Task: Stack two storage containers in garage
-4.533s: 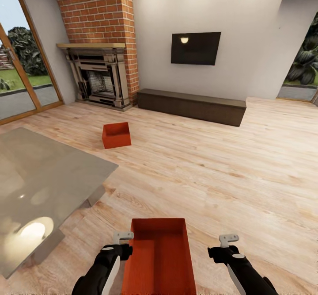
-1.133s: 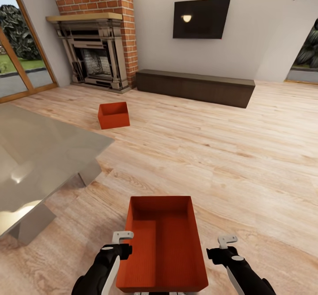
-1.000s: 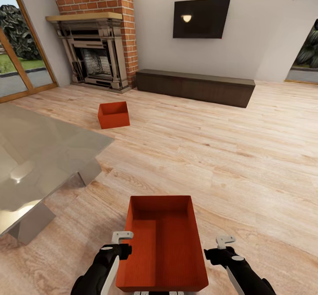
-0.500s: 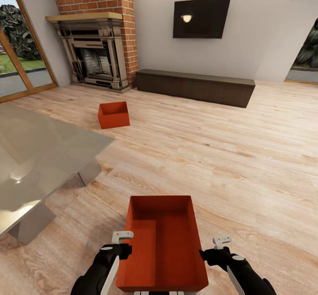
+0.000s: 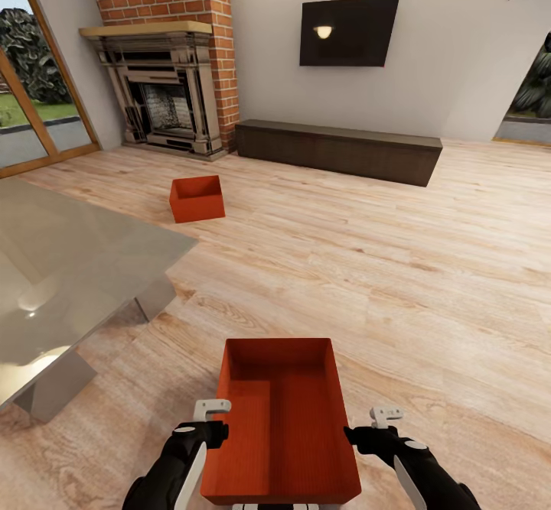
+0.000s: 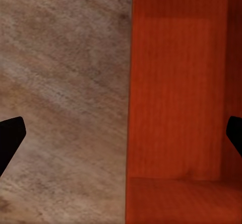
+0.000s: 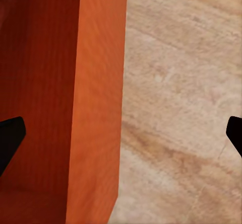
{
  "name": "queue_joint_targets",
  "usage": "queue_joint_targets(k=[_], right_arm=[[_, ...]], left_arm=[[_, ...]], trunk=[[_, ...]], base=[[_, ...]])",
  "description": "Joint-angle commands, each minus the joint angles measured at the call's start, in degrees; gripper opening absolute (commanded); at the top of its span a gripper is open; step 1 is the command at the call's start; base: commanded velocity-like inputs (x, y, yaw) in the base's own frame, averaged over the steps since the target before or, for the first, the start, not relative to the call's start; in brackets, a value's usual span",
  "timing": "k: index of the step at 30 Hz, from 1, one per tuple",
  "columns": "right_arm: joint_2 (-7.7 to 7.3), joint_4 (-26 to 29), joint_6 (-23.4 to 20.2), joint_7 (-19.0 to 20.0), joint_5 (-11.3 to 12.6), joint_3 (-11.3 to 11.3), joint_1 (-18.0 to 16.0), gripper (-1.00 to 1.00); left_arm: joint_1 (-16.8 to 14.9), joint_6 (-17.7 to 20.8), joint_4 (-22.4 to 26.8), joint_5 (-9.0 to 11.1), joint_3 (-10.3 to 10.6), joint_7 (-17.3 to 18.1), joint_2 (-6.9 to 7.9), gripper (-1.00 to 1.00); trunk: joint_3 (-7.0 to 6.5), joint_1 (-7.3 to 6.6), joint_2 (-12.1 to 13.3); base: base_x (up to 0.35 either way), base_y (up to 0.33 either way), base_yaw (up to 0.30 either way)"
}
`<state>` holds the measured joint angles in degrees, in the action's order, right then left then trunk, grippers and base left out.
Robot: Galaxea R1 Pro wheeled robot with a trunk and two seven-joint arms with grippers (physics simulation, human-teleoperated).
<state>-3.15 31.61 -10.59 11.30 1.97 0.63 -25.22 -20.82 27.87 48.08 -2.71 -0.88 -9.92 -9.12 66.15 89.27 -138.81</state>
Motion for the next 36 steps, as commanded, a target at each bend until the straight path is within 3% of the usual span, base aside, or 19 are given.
queue_joint_targets(k=[1, 21, 27, 30, 33, 36], right_arm=[[-0.01, 0.08, -0.39, 0.21, 0.26, 0.07, 0.0, 1.0], [-0.01, 0.2, -0.49, 0.02, 0.25, 0.04, 0.0, 1.0], [-0.31, 4.19, -1.23, -0.15, 0.06, -0.04, 0.0, 1.0], [-0.35, 6.61, -3.62, -0.24, -0.23, -0.3, 0.0, 1.0], [-0.36, 10.04, -10.25, -0.31, -0.66, -0.73, 0.0, 1.0], [-0.36, 10.96, -13.6, -0.32, -0.85, -0.88, 0.0, 1.0]], left_arm=[[-0.01, 0.17, 0.08, -0.27, -0.09, -0.01, -0.08, 1.0], [-0.01, -0.63, 0.08, -0.27, -0.09, -0.01, -0.18, 1.0], [-0.01, -0.63, 0.08, -0.27, -0.09, -0.01, -0.14, 1.0], [-0.01, -0.63, 0.08, -0.27, -0.09, -0.01, -0.12, 1.0], [-0.01, -0.63, 0.08, -0.27, -0.09, -0.01, -0.11, 1.0], [-0.01, -0.63, 0.08, -0.27, -0.09, -0.01, -0.11, 1.0]], trunk=[[0.05, -0.01, -0.02], [0.05, -0.01, -0.02], [0.05, -0.01, -0.02], [0.05, -0.01, -0.02], [0.05, -0.01, -0.02], [0.05, -0.01, -0.02]], base=[[0.0, 0.0, 0.0], [0.0, 0.0, 0.0], [0.0, 0.0, 0.0], [0.0, 0.0, 0.0], [0.0, 0.0, 0.0], [0.0, 0.0, 0.0]])
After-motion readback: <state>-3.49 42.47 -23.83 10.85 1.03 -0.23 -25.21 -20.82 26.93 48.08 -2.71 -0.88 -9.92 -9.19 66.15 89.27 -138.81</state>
